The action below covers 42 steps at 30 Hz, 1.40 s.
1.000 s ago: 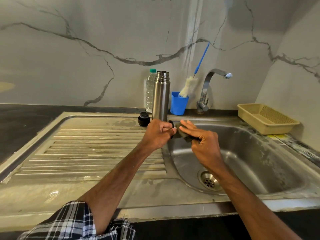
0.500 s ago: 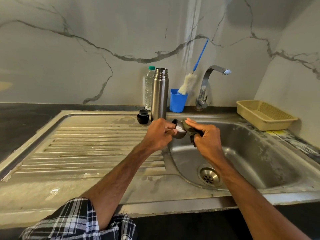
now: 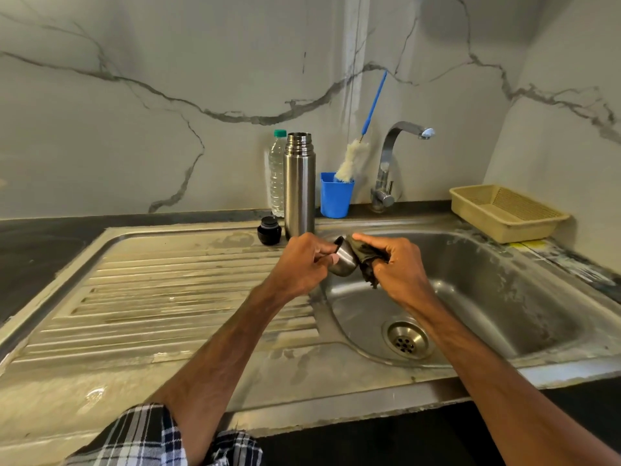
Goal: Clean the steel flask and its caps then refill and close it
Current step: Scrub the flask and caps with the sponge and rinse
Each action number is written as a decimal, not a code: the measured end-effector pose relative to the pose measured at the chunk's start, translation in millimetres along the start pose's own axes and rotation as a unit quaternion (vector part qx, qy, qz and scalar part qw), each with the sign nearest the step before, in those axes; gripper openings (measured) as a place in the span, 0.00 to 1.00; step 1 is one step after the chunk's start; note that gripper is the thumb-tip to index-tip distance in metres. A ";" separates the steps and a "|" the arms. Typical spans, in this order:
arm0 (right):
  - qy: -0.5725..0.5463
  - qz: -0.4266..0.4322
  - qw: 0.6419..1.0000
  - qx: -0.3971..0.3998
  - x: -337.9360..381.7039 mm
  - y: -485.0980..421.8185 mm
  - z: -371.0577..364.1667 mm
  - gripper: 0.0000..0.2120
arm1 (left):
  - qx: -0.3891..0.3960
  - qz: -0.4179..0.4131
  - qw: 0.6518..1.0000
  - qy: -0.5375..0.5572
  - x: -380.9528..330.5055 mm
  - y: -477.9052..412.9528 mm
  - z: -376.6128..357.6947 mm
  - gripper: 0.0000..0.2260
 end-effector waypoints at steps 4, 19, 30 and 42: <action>-0.027 0.042 0.998 0.030 4.0 0.7 -3.0 0.32 | -0.008 -0.012 1.000 0.018 4.1 -1.7 4.4 0.08; -0.154 -0.008 0.988 0.025 7.6 -6.5 5.1 0.29 | -0.021 0.090 0.956 0.277 10.0 2.8 20.9 0.11; -0.201 -0.074 0.977 0.006 11.4 -2.1 7.7 0.25 | -0.069 0.201 0.854 0.475 5.7 -0.1 14.9 0.13; -0.292 -0.132 0.947 -0.033 18.2 5.3 -0.4 0.22 | -0.211 0.292 0.733 0.577 2.8 -0.4 8.8 0.08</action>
Point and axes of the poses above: each hand's wrist, its own y-axis away from the middle knuckle, its own z-axis out of the back of the hand, x = y × z, the point moved 2 cm from there along -y, towards the middle knuckle, and after that the axes turned 7 degrees about -z, right-handed, at the moved point
